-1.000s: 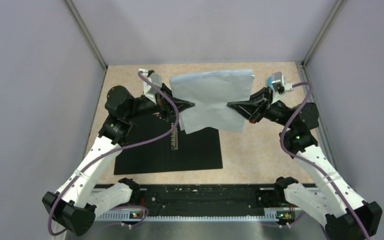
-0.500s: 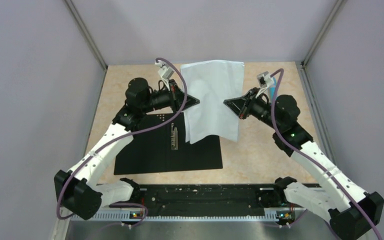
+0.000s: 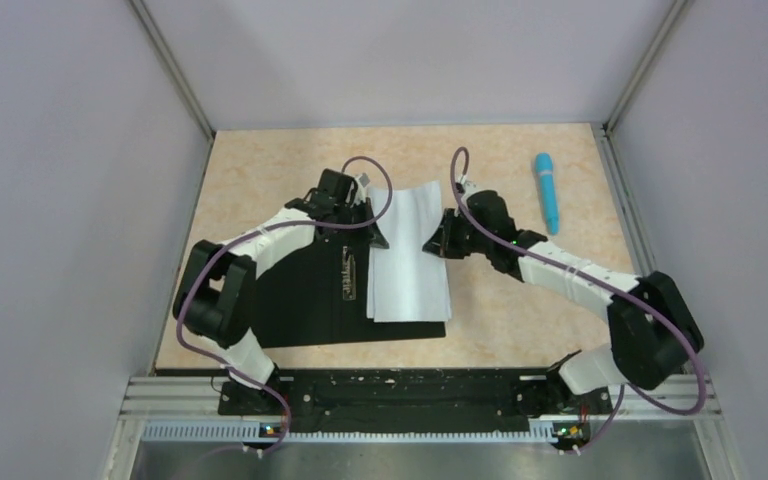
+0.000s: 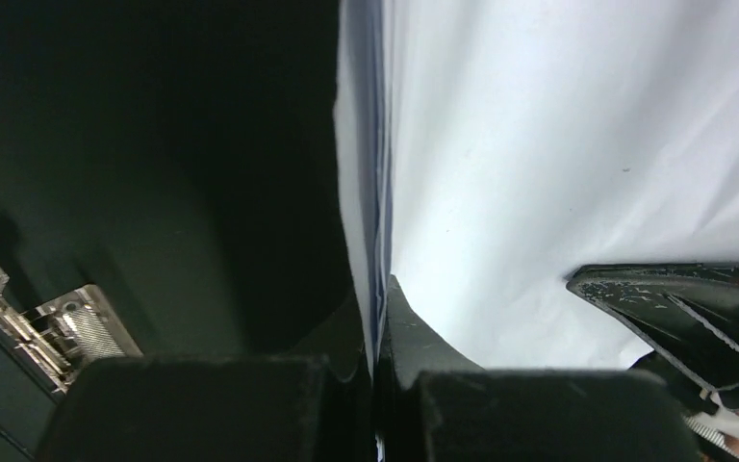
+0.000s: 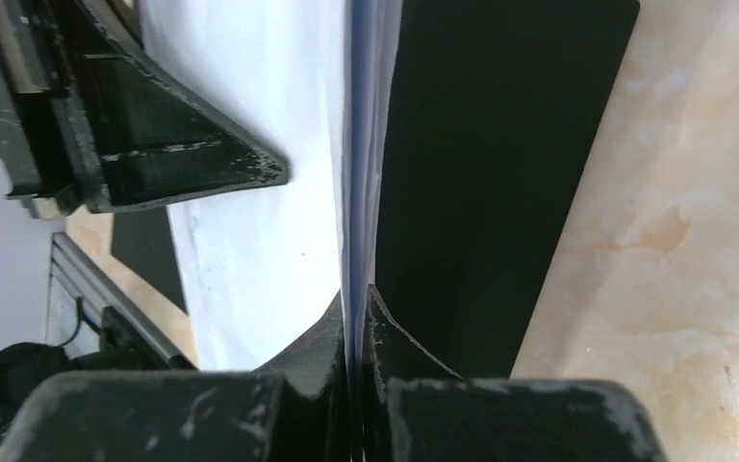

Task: Put the files into the folder

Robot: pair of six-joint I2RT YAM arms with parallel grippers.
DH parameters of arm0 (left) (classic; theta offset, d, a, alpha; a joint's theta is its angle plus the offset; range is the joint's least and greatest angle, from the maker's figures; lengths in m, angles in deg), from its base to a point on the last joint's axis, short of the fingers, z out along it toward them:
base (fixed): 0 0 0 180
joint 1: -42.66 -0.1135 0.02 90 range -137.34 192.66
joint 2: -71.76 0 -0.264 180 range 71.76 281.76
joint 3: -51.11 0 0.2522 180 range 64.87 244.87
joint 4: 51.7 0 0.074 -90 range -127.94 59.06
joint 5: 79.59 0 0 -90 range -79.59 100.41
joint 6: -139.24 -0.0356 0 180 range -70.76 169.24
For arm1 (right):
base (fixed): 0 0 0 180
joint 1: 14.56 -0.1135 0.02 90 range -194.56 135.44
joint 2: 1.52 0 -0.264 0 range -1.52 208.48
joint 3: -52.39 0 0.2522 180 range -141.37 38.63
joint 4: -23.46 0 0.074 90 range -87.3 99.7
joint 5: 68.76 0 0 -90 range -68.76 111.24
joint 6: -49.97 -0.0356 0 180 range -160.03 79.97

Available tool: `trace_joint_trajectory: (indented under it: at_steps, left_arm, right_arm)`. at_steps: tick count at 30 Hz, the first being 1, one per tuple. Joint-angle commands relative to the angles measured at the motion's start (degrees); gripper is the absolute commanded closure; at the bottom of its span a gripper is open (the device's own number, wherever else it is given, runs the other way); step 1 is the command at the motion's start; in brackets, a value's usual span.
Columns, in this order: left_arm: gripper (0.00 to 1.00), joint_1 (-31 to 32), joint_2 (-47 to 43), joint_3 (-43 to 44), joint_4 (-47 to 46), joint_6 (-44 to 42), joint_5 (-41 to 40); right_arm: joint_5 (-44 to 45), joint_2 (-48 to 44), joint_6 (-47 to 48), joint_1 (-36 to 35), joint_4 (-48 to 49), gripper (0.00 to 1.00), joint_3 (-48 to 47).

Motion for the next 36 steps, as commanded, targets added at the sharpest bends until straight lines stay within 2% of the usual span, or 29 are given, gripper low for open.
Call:
trace_joint_trajectory:
  at_steps: [1,8,12,18,20,24,30,36]
  left_arm:
    - [1.00,-0.5,3.0,0.6,2.4,1.7,-4.3]
    - [1.00,-0.7,4.0,-1.8,3.4,1.9,-9.8]
    - [0.94,-0.7,2.8,-4.6,1.7,2.9,-10.9]
    - [0.69,-0.7,1.4,-5.5,1.6,2.5,-11.1]
    - [0.57,-0.8,0.1,-5.1,2.1,1.9,-11.2]
    - [0.47,-0.7,-2.4,-3.9,3.5,0.9,-10.8]
    - [0.41,-0.9,-8.4,-3.1,7.0,-0.4,-15.1]
    - [0.43,-3.1,-12.7,-5.8,8.9,0.8,-21.1]
  right_arm:
    - [1.0,6.2,-2.7,-1.3,5.1,1.00,0.6]
    - [0.4,11.4,-3.8,-1.7,7.7,1.00,0.7]
    - [-0.1,13.7,-3.2,-1.9,8.4,1.00,0.1]
    - [-1.1,17.0,-1.4,-2.0,9.2,1.00,-1.4]
    - [-1.2,18.2,-0.2,-2.0,8.8,1.00,-2.0]
    - [-2.1,20.0,2.8,-2.0,8.3,1.00,-2.8]
    - [-3.4,20.4,7.4,-2.0,7.6,1.00,-3.0]
    - [-4.3,20.6,9.9,-2.0,7.5,1.00,-3.1]
